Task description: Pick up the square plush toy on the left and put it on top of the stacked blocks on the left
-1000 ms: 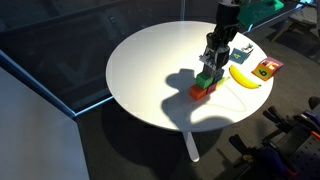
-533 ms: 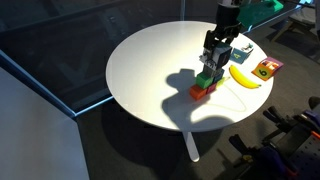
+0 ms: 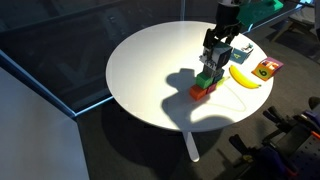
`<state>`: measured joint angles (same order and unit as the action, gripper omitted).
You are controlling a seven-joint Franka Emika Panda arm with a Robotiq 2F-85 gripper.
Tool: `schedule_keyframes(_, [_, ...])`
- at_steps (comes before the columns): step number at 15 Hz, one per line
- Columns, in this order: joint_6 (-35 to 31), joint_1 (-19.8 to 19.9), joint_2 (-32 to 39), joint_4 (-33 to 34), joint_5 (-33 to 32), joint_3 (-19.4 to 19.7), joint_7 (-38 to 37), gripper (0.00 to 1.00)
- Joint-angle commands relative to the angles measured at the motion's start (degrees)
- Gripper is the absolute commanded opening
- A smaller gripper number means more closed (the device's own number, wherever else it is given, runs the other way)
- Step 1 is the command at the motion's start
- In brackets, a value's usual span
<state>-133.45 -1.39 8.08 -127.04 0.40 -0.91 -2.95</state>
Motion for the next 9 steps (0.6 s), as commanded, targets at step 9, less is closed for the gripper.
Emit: schedule_keyframes(9, [3.7,0.8,-3.4,0.6,6.1,-0.1,7.8,1.0])
